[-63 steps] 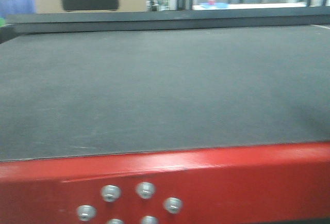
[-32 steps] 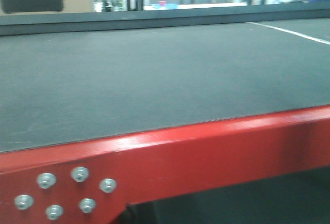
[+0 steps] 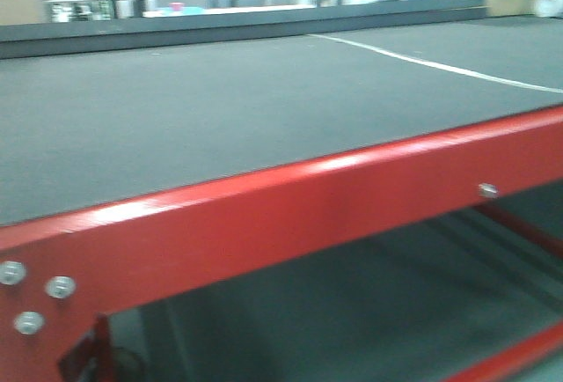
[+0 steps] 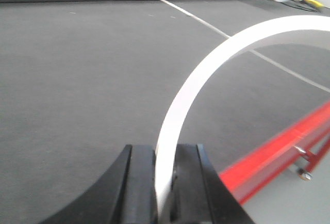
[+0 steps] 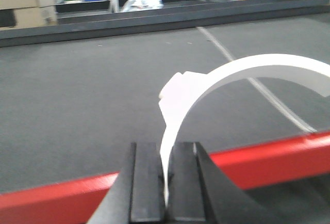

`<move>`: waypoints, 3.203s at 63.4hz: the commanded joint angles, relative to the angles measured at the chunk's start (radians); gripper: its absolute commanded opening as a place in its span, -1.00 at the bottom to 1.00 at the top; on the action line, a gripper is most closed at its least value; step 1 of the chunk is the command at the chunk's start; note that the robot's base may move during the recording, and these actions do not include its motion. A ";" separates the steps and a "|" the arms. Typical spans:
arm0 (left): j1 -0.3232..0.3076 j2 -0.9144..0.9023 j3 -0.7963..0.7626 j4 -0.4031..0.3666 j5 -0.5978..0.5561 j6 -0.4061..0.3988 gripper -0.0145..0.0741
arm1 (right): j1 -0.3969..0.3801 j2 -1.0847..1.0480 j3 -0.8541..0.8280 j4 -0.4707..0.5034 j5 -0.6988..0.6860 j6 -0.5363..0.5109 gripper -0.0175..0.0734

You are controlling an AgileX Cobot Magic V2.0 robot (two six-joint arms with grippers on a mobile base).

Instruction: Grab PVC pipe and place in blue bin

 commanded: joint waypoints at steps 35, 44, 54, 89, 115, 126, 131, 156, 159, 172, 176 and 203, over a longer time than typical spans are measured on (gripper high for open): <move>0.002 -0.006 -0.003 -0.007 -0.022 -0.008 -0.92 | 0.000 -0.006 -0.002 -0.005 -0.028 -0.009 -0.99; 0.002 -0.006 -0.003 -0.007 -0.024 -0.008 -0.92 | 0.000 -0.006 -0.002 -0.005 -0.028 -0.009 -0.99; 0.002 -0.006 -0.003 -0.007 -0.024 -0.008 -0.92 | 0.000 -0.006 -0.002 -0.005 -0.028 -0.009 -0.99; 0.002 -0.006 -0.003 -0.007 -0.024 -0.008 -0.92 | 0.000 -0.006 -0.002 -0.005 -0.028 -0.009 -0.99; 0.002 -0.006 -0.003 -0.007 -0.024 -0.008 -0.92 | 0.000 -0.006 -0.002 -0.005 -0.028 -0.009 -0.99; 0.002 -0.006 -0.003 -0.007 -0.024 -0.008 -0.92 | 0.000 -0.006 -0.002 -0.005 -0.028 -0.009 -0.99; 0.002 -0.006 -0.003 -0.007 -0.024 -0.008 -0.92 | 0.000 -0.006 -0.002 -0.005 -0.028 -0.009 -0.99; 0.002 -0.006 -0.003 -0.007 -0.024 -0.008 -0.92 | 0.000 -0.006 -0.002 -0.005 -0.028 -0.009 -0.99; 0.002 -0.006 -0.003 -0.007 -0.024 -0.008 -0.92 | 0.000 -0.006 -0.002 -0.005 -0.028 -0.009 -0.99; 0.002 -0.006 -0.003 -0.007 -0.024 -0.008 -0.92 | 0.000 -0.006 -0.002 -0.005 -0.028 -0.009 -0.99; 0.002 -0.006 -0.003 -0.007 -0.024 -0.008 -0.92 | 0.000 -0.006 -0.002 -0.005 -0.028 -0.009 -0.99; 0.002 -0.006 -0.003 -0.007 -0.028 -0.008 -0.92 | 0.000 -0.006 -0.002 -0.005 -0.028 -0.009 -0.99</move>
